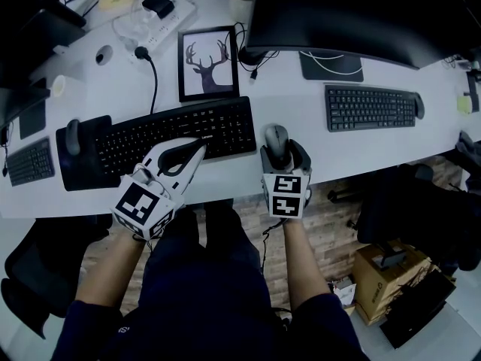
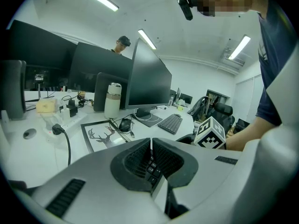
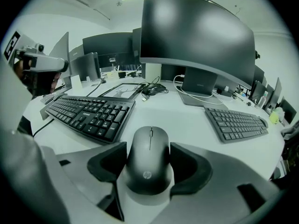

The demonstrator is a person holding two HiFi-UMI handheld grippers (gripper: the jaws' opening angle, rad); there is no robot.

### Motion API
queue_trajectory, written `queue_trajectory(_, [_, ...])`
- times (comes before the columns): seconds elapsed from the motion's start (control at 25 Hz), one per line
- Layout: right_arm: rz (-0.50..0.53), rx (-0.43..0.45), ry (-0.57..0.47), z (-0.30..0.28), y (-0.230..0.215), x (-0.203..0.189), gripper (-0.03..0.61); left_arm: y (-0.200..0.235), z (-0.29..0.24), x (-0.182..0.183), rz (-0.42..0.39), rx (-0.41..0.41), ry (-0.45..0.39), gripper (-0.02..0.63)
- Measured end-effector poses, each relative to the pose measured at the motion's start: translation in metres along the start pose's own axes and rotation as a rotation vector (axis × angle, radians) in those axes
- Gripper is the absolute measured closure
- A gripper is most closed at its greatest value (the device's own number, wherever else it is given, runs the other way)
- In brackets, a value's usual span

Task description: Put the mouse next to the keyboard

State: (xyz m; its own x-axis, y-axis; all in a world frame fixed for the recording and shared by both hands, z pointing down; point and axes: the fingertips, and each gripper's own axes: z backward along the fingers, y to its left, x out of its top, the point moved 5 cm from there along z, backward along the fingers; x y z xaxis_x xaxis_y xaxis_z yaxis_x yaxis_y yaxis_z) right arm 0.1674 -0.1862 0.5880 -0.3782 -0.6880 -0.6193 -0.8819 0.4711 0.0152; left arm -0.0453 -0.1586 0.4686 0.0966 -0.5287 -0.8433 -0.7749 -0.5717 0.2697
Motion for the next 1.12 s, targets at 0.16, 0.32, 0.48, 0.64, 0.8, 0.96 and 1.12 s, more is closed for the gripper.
queue_trajectory(0.16, [-0.005,0.004,-0.003,0.000,0.001,0.000,0.281,0.000,0.003,-0.001,-0.002,0.001,-0.003,0.575])
queue_trajectory(0.32, [-0.024,0.011,-0.003,0.001,0.001,0.000,0.267,-0.001,0.005,0.000,-0.003,0.000,-0.005,0.575])
queue_trajectory(0.48, [-0.026,0.007,-0.015,0.006,0.002,0.002,0.265,-0.004,0.008,0.000,-0.008,-0.003,-0.006,0.575])
queue_trajectory(0.64, [-0.027,0.001,-0.031,0.013,0.003,0.003,0.264,-0.006,0.013,0.000,-0.014,-0.004,-0.010,0.575])
queue_trajectory(0.8, [-0.034,-0.007,-0.051,0.022,0.006,0.006,0.264,-0.007,0.019,0.001,-0.021,-0.008,-0.017,0.575])
queue_trajectory(0.96, [-0.039,-0.016,-0.072,0.033,0.010,0.010,0.264,-0.010,0.024,0.004,-0.033,-0.018,-0.030,0.575])
queue_trajectory(1.12, [-0.043,-0.028,-0.094,0.043,0.018,0.015,0.265,-0.012,0.033,0.008,-0.047,-0.030,-0.046,0.575])
